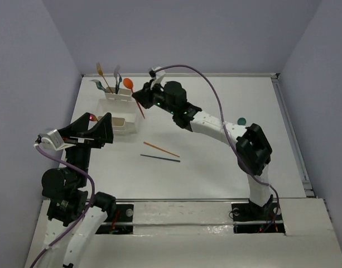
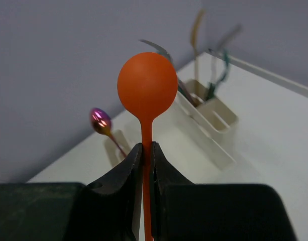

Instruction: Sort the eating utensils into containers

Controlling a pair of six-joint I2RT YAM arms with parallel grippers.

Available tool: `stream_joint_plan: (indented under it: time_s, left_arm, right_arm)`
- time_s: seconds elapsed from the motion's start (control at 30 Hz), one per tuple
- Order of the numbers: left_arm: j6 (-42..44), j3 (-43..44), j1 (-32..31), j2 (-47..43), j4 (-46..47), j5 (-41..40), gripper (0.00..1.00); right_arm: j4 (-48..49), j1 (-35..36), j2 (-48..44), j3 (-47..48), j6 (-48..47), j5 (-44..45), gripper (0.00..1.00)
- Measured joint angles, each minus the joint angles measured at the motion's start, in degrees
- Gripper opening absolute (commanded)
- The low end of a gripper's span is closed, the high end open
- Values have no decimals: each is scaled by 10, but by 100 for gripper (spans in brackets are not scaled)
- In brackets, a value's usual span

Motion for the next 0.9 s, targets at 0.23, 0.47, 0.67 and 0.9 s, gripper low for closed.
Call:
stream_joint_plan:
  time_s: [0.23, 0.47, 0.67, 0.9]
  left_arm:
    - [0, 0, 0, 0, 0, 0, 99]
    - [0, -2, 0, -1, 0, 0, 99]
    - [0, -4, 0, -1, 0, 0, 99]
    - [0, -4, 0, -1, 0, 0, 99]
  right_arm:
    - [60, 70, 168, 239, 26, -76, 0]
    - [48, 80, 332, 447, 27, -94, 0]
    - [48, 94, 406, 519, 18, -70, 0]
    - [56, 98, 418, 530, 14, -50, 0]
